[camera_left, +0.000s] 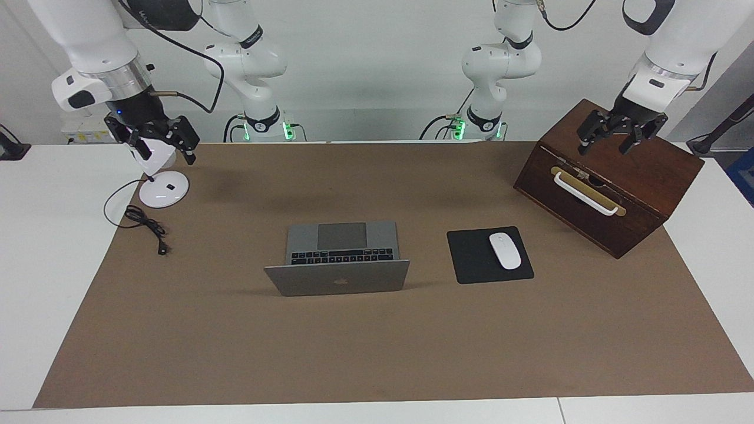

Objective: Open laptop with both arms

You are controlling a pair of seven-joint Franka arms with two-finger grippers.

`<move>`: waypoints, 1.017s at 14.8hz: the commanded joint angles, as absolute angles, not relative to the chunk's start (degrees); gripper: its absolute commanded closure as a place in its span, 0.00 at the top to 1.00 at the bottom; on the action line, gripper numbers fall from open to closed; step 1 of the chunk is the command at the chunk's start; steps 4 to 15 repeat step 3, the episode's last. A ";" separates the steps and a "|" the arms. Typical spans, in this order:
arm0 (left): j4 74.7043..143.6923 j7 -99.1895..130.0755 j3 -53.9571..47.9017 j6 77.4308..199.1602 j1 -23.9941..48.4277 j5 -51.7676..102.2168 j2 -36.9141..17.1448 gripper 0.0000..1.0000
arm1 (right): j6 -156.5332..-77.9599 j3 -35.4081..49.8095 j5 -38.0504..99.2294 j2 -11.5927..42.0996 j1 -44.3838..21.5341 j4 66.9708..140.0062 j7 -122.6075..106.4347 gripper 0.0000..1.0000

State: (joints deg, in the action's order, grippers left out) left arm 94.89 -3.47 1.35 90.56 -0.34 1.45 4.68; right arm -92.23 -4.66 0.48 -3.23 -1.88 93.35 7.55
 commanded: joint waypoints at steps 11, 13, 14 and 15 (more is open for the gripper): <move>95.54 -2.90 0.88 90.26 -0.70 0.09 5.54 1.00 | -92.90 -4.22 -0.79 -4.66 -1.58 94.92 7.65 1.00; 95.54 -2.90 0.88 90.26 -0.70 0.09 5.54 1.00 | -92.90 -4.22 -0.79 -4.66 -1.58 94.92 7.65 1.00; 95.54 -2.90 0.88 90.26 -0.70 0.09 5.54 1.00 | -92.90 -4.22 -0.79 -4.66 -1.58 94.92 7.65 1.00; 95.54 -2.90 0.88 90.26 -0.70 0.09 5.54 1.00 | -92.90 -4.22 -0.79 -4.66 -1.58 94.92 7.65 1.00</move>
